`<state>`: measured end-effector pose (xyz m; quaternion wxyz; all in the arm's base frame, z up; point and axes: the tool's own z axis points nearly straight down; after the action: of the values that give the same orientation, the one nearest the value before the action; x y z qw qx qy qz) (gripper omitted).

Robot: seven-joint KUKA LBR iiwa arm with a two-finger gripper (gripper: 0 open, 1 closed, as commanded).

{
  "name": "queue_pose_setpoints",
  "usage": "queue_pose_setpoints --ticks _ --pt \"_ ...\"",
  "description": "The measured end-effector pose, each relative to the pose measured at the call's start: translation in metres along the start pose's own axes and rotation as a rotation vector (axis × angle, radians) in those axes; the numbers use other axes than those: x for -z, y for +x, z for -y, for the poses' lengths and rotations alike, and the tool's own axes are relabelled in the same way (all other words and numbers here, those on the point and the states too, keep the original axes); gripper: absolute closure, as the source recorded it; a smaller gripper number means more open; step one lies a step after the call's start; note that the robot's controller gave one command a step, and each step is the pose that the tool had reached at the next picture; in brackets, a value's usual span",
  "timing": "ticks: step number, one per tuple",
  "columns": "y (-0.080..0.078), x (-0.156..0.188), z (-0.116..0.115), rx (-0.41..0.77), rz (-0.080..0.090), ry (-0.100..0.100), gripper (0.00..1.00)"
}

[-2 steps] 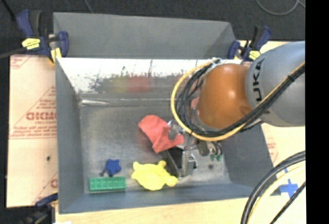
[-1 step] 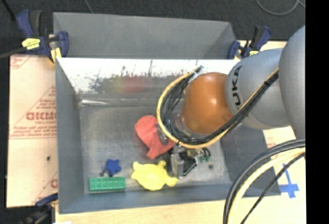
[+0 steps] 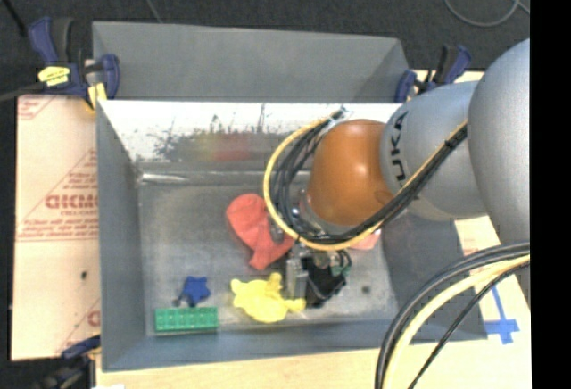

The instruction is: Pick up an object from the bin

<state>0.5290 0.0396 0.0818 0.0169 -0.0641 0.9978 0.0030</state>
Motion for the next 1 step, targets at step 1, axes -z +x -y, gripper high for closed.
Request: queue_pose_setpoints --ticks 1 --pt "-0.0185 -0.0043 0.0006 -0.061 -0.020 0.000 0.00"
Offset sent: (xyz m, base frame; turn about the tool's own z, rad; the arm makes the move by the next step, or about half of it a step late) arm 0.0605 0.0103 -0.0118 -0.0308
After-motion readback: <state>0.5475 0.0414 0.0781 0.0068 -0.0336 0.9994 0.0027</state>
